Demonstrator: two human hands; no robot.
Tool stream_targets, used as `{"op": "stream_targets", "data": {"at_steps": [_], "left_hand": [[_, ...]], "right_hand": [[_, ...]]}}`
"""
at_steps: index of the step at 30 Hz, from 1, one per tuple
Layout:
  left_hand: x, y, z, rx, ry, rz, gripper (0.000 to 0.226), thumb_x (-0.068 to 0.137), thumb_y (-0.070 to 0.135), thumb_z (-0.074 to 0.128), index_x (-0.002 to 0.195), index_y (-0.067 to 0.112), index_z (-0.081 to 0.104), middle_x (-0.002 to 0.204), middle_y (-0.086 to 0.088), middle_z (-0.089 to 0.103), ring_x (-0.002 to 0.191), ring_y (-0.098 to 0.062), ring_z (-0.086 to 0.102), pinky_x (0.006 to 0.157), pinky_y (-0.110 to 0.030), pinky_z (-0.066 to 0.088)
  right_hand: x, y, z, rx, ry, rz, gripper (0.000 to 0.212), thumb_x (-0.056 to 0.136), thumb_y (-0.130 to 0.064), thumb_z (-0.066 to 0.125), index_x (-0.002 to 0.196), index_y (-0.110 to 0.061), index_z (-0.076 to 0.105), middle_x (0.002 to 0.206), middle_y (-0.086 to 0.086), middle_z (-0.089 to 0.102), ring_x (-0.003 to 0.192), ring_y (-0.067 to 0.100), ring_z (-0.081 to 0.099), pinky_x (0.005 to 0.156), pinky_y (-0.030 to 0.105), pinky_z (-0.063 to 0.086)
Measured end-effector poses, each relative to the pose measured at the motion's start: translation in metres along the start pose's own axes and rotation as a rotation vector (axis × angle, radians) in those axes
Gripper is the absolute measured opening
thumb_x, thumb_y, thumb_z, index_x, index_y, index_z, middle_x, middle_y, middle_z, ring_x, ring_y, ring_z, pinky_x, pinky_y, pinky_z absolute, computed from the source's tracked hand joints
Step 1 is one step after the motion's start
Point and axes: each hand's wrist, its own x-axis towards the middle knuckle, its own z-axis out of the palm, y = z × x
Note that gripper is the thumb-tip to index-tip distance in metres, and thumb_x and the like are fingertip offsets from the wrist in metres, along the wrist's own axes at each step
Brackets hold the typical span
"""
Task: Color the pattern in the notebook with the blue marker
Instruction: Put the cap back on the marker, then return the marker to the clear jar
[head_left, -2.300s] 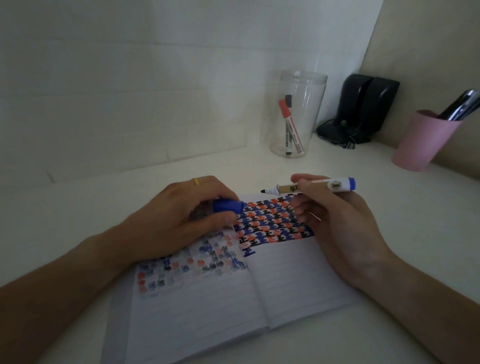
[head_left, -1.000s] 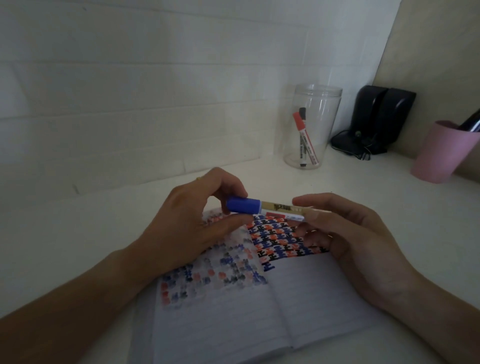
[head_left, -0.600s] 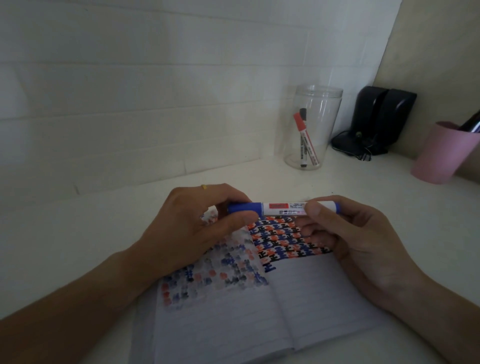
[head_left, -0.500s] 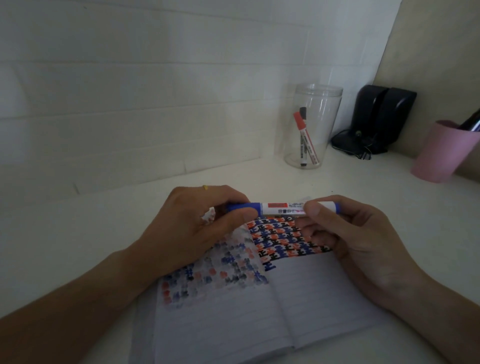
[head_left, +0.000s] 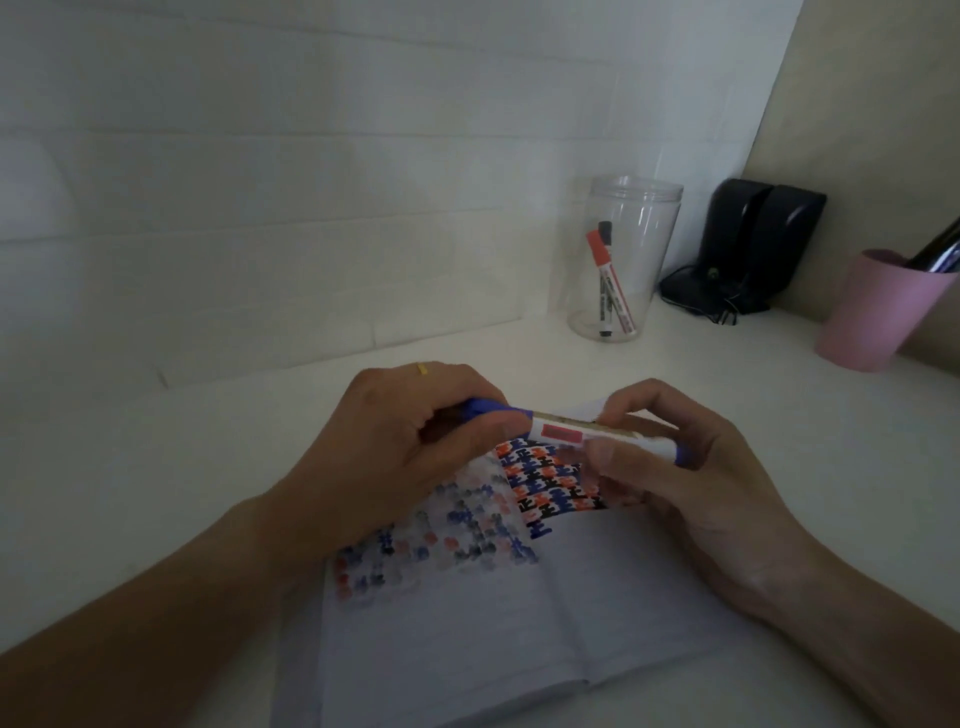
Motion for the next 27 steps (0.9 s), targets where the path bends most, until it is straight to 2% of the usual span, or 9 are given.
{"op": "stream_targets", "data": {"at_steps": [3, 5, 7, 9, 12, 15, 18, 23, 27], "left_hand": [[-0.001, 0.001, 0.007, 0.052, 0.023, -0.029, 0.042, 0.092, 0.058, 0.053, 0.106, 0.024, 0.071, 0.07, 0.008, 0.064, 0.065, -0.008, 0.056, 0.059, -0.016, 0.042], [0.0, -0.002, 0.006, 0.07, 0.074, -0.056, 0.047, 0.096, 0.059, 0.045, 0.115, 0.023, 0.067, 0.067, 0.006, 0.06, 0.063, -0.016, 0.055, 0.058, -0.022, 0.044], [0.0, -0.006, 0.003, 0.105, 0.122, -0.068, 0.037, 0.1, 0.049, 0.046, 0.117, 0.022, 0.065, 0.067, 0.007, 0.059, 0.061, -0.014, 0.056, 0.06, -0.024, 0.045], [-0.001, -0.01, 0.002, 0.149, 0.131, -0.076, 0.03, 0.101, 0.043, 0.048, 0.116, 0.024, 0.065, 0.07, 0.01, 0.059, 0.066, -0.01, 0.058, 0.064, -0.025, 0.046], [-0.001, -0.012, 0.002, 0.206, 0.106, -0.061, 0.027, 0.101, 0.041, 0.048, 0.115, 0.026, 0.065, 0.073, 0.013, 0.058, 0.07, -0.006, 0.057, 0.065, -0.022, 0.044], [-0.001, -0.012, 0.001, 0.241, 0.099, -0.048, 0.026, 0.101, 0.039, 0.049, 0.114, 0.024, 0.066, 0.072, 0.011, 0.057, 0.068, -0.007, 0.054, 0.066, -0.018, 0.041], [-0.001, -0.012, 0.001, 0.259, 0.083, -0.045, 0.029, 0.101, 0.039, 0.047, 0.113, 0.023, 0.067, 0.073, 0.011, 0.057, 0.068, -0.008, 0.054, 0.067, -0.014, 0.039], [-0.001, -0.014, 0.002, 0.272, 0.054, -0.034, 0.031, 0.1, 0.042, 0.046, 0.113, 0.023, 0.068, 0.077, 0.011, 0.06, 0.07, -0.007, 0.054, 0.066, -0.022, 0.043], [-0.002, -0.014, 0.002, 0.263, 0.024, -0.027, 0.033, 0.098, 0.045, 0.046, 0.113, 0.024, 0.067, 0.078, 0.016, 0.058, 0.072, -0.003, 0.05, 0.07, -0.009, 0.034]], "right_hand": [[0.0, -0.001, 0.002, -0.015, -0.037, 0.018, 0.035, 0.066, -0.016, 0.084, 0.082, -0.007, 0.055, 0.074, 0.005, 0.075, 0.06, 0.014, 0.067, 0.055, 0.025, 0.047], [0.002, 0.0, -0.001, 0.041, 0.01, 0.042, 0.031, 0.067, -0.017, 0.081, 0.08, -0.008, 0.054, 0.067, 0.004, 0.068, 0.063, 0.023, 0.058, 0.054, 0.026, 0.038], [0.005, 0.001, -0.007, 0.135, 0.055, 0.073, 0.028, 0.068, -0.016, 0.079, 0.081, -0.008, 0.055, 0.071, 0.01, 0.066, 0.072, 0.031, 0.052, 0.055, 0.026, 0.038], [0.008, 0.002, -0.011, 0.232, 0.071, 0.105, 0.022, 0.071, -0.016, 0.074, 0.078, -0.008, 0.054, 0.079, 0.011, 0.071, 0.083, 0.023, 0.071, 0.06, 0.022, 0.049], [0.009, 0.002, -0.014, 0.286, 0.054, 0.114, 0.015, 0.075, -0.016, 0.069, 0.074, -0.009, 0.056, 0.079, 0.009, 0.072, 0.094, 0.016, 0.076, 0.066, 0.023, 0.05], [0.009, 0.002, -0.015, 0.255, 0.051, 0.124, 0.028, 0.078, -0.016, 0.067, 0.103, -0.006, 0.064, 0.097, 0.017, 0.079, 0.071, 0.01, 0.072, 0.058, 0.02, 0.053], [0.009, 0.003, -0.016, 0.211, 0.045, 0.119, 0.05, 0.082, -0.011, 0.065, 0.131, -0.022, 0.063, 0.107, 0.016, 0.079, 0.071, 0.017, 0.07, 0.064, 0.026, 0.057], [0.012, 0.003, -0.017, 0.215, -0.023, 0.15, 0.068, 0.089, 0.001, 0.057, 0.143, -0.04, 0.051, 0.098, 0.019, 0.071, 0.085, 0.04, 0.071, 0.072, 0.043, 0.06], [0.012, 0.0, -0.015, 0.205, -0.002, 0.165, 0.062, 0.092, 0.004, 0.057, 0.14, -0.036, 0.053, 0.1, 0.023, 0.072, 0.097, 0.043, 0.071, 0.08, 0.049, 0.059]]}}
